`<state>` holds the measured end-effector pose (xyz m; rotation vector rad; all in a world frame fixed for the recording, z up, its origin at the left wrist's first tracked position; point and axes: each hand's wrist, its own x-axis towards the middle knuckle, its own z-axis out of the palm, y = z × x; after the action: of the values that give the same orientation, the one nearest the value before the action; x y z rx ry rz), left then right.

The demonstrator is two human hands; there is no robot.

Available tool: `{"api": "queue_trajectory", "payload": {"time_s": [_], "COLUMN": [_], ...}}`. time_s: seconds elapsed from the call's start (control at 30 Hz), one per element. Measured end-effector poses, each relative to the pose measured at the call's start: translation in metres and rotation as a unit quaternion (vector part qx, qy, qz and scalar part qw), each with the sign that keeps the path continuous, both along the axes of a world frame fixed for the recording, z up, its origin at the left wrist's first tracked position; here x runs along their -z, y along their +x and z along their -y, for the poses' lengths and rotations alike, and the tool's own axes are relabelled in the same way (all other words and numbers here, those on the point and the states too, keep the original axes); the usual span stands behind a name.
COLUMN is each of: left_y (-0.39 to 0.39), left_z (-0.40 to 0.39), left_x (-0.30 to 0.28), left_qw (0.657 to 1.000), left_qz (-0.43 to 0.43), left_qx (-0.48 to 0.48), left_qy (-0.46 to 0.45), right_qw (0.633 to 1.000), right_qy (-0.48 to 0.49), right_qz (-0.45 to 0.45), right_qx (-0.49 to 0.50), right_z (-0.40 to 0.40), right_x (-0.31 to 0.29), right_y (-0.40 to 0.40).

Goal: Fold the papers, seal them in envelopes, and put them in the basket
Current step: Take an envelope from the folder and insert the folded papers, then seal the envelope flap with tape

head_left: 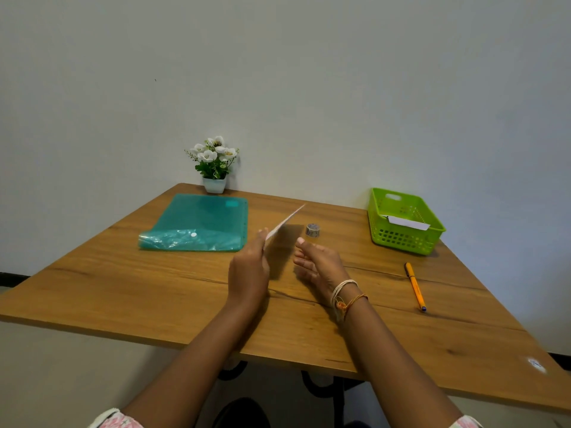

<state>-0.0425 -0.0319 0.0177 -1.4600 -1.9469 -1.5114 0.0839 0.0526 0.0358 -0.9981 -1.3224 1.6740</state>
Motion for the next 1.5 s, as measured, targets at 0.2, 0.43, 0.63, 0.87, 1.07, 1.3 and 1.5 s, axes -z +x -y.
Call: {"api": "queue_trajectory", "payload": {"time_s": [0.2,0.43,0.63,0.87,1.07,1.3,1.5], "left_y": [-0.009,-0.024,-0.025,-0.029,-0.038,-0.033,-0.018], "left_z": [-0.003,-0.007,-0.019,-0.053,-0.068,-0.072,-0.096], "left_x": [-0.012,-0.021,-0.024,-0.019,-0.01,0.001,-0.007], "left_qw": [0.948,0.863,0.808,0.912,0.927,0.93,0.959], "left_qz": [0.298,0.465,0.528,0.32,0.18,0.028,-0.077], "left_qx": [0.101,0.169,0.195,0.03,-0.065,-0.15,-0.116], "left_qy": [0.048,-0.103,-0.172,-0.256,-0.321,-0.333,-0.246], "right_qw": [0.991,0.961,0.93,0.892,0.855,0.793,0.763], "right_qy": [0.041,0.046,0.087,0.158,0.204,0.19,0.289], "right_qz": [-0.015,0.028,0.144,0.286,0.4,0.536,0.532], "right_qx": [0.129,0.271,0.327,0.311,0.258,0.22,0.226], "right_z": [-0.012,-0.034,-0.043,-0.035,-0.039,-0.051,-0.064], "right_x": [0.011,0.014,0.02,0.02,0.024,0.02,0.01], "right_y": [0.016,0.058,0.084,0.091,0.092,0.08,0.041]}}
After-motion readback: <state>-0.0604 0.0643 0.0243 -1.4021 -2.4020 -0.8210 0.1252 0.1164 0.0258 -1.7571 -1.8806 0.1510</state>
